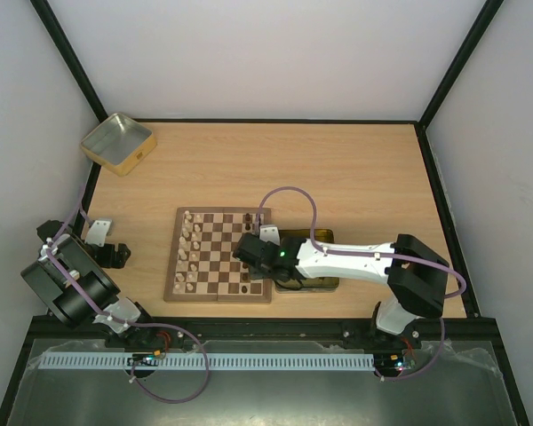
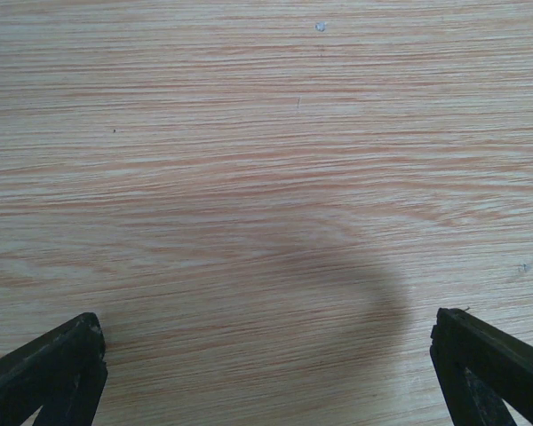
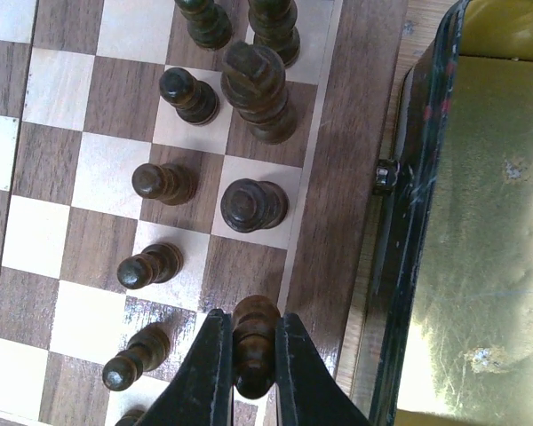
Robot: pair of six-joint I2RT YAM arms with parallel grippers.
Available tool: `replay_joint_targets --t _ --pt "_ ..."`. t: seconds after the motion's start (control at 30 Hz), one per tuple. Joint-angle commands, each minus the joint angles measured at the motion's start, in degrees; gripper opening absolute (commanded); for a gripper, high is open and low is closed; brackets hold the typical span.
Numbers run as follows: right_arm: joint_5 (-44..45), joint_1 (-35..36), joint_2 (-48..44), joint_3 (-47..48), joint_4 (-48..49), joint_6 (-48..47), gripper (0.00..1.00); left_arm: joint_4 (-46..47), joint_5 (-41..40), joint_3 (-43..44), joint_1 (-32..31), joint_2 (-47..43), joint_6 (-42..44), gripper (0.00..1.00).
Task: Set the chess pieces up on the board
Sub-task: Place the chess piece on the chessboard.
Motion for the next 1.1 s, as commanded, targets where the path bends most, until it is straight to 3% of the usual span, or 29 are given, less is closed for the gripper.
replay_joint_targets --t 0.0,0.7,0.77,0.93,1.07 --pt "0.57 0.62 0.14 1.34 0.32 0.84 0.02 -6.9 -3.12 -3.4 -0.04 2.43 -1.53 0.99" --pt "1.14 0.66 4.32 3.92 0.72 -0.65 0.03 -7.13 -2.81 -3.41 0.27 2.33 -1.18 0.99" --pt "1.27 0.66 4.3 4.08 0.55 -0.74 0.07 -7.09 -2.8 -3.47 0.36 2.43 -1.18 0.99" --pt "0.86 0.66 4.15 4.22 0.95 -0.95 0.32 -7.06 -2.71 -3.46 0.31 2.6 -1.16 0.99" --pt "0.83 0.6 4.03 4.22 1.7 -1.01 0.34 -6.93 -2.72 -3.39 0.47 2.69 -1.25 0.99"
